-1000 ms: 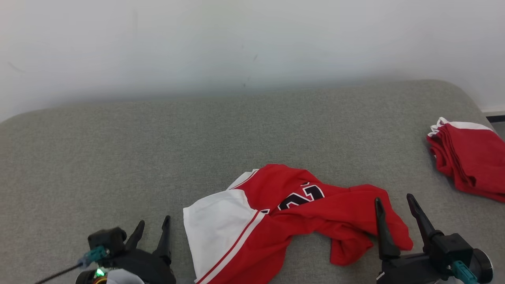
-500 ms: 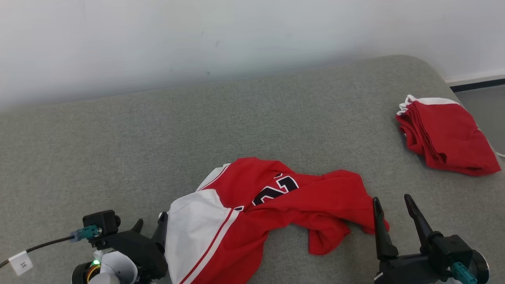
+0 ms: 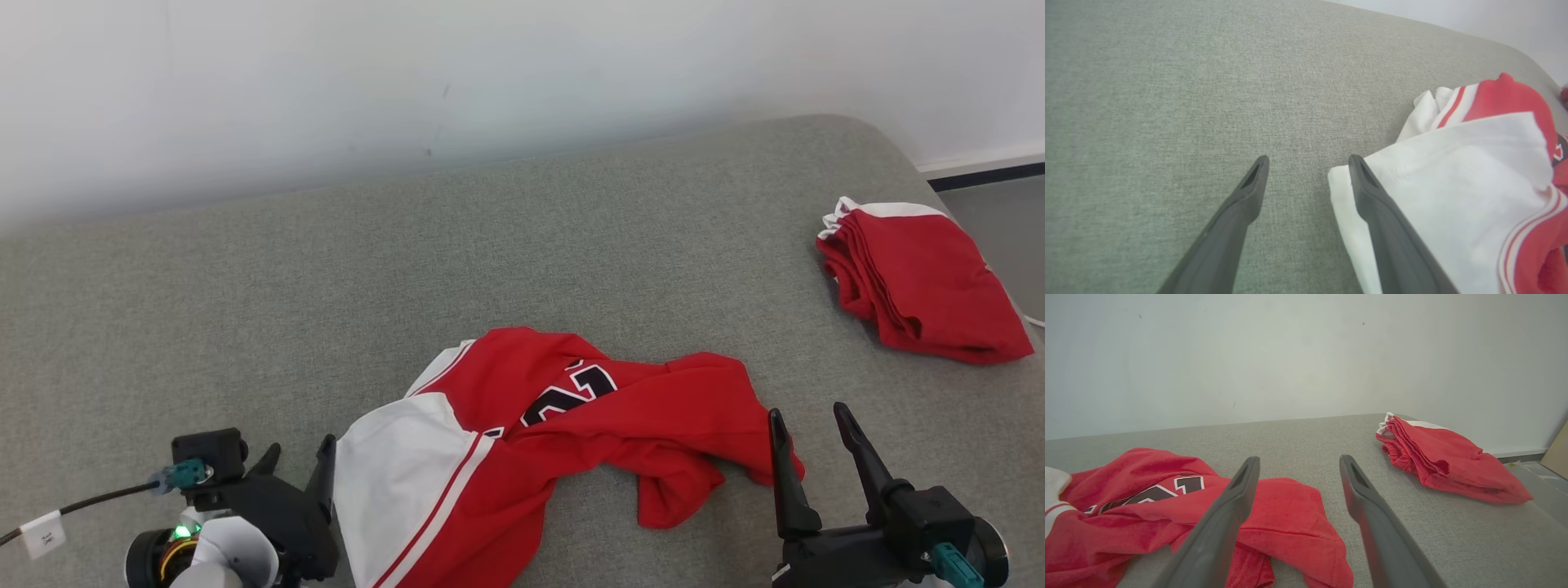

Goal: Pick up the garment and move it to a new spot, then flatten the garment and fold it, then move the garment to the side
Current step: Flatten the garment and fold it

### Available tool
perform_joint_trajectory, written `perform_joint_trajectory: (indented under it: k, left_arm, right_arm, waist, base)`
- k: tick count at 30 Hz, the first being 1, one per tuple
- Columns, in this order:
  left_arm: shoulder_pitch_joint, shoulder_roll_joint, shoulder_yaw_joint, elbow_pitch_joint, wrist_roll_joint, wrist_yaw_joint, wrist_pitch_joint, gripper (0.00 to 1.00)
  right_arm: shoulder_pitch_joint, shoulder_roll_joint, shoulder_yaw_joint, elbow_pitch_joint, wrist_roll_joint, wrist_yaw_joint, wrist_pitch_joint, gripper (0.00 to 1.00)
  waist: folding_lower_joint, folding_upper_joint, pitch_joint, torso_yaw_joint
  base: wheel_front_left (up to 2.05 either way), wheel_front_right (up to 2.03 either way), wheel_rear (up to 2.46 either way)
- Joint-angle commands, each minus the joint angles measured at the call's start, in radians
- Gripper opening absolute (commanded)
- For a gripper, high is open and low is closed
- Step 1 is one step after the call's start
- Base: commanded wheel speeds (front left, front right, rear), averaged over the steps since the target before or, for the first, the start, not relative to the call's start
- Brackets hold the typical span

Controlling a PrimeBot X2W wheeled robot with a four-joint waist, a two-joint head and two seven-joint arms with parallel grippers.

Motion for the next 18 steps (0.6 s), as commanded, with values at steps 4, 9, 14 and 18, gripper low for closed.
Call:
perform_joint_trajectory:
  k: [4, 9, 14, 18]
  left_arm:
    - [0.04, -0.013, -0.01, -0.046, 0.003, 0.008, 0.001, 1.0]
    - [0.059, -0.02, -0.03, -0.072, 0.001, 0.017, 0.035, 1.0]
    - [0.045, -0.027, -0.048, -0.066, -0.001, 0.02, 0.074, 1.0]
    - [0.017, -0.017, -0.068, -0.044, 0.021, 0.031, 0.091, 1.0]
  right_arm:
    - [0.002, 0.002, 0.0, 0.0, -0.007, -0.003, 0.004, 1.0]
    - [0.001, 0.003, 0.004, -0.004, -0.006, -0.003, 0.003, 1.0]
    - [-0.009, 0.002, 0.009, -0.004, -0.001, -0.003, 0.0, 1.0]
    - [-0.015, 0.002, 0.012, 0.0, 0.005, -0.003, -0.003, 1.0]
  waist:
    - [0.0, -0.0001, -0.002, 0.003]
    - [0.0, -0.0001, 0.001, 0.009]
    - [0.0, -0.0001, 0.01, 0.008]
    - [0.0, -0.0001, 0.022, 0.001]
  base:
    - [0.0, 0.0, 0.0]
    - [0.0, 0.0, 0.0]
    - [0.0, 0.0, 0.0]
    - [0.0, 0.0, 0.0]
